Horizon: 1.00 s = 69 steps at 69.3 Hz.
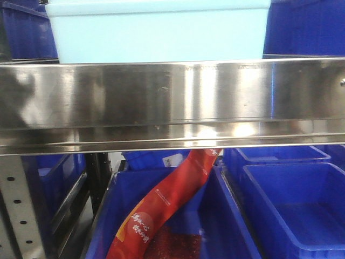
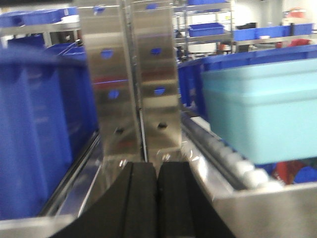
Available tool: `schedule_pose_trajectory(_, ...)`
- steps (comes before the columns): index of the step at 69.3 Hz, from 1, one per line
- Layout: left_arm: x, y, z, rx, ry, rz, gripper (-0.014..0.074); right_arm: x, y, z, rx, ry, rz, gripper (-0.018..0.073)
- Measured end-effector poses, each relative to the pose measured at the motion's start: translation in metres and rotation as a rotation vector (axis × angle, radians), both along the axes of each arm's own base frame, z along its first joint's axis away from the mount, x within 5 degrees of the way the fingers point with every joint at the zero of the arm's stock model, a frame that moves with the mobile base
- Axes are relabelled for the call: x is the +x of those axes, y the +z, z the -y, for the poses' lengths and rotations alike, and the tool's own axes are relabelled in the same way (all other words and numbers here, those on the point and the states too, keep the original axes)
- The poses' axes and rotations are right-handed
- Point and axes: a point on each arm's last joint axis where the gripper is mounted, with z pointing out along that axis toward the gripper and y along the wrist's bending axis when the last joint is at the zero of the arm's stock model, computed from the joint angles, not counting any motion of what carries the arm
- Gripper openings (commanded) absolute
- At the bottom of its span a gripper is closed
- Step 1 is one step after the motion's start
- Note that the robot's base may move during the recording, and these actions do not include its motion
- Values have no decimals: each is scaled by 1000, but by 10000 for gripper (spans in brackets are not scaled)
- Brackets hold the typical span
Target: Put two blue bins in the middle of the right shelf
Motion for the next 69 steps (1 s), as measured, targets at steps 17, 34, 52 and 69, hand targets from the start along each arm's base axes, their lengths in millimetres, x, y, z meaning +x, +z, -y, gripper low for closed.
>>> schedule_pose_trajectory(17, -6, -32, -1, -69, 9, -5, -110, 0, 0, 0, 0, 0, 0, -163)
schedule_pose_trajectory(34, -6, -34, 0, -90, -4, -21, -110, 0, -1, 0, 0, 0, -2, -163)
schedule_pose_trajectory(52, -6, -33, 1, -94, -32, -9, -110, 0, -1, 0, 0, 0, -2, -163)
schedule_pose_trajectory(69, -6, -33, 1, -94, -32, -9, -110, 0, -1, 0, 0, 0, -2, -163)
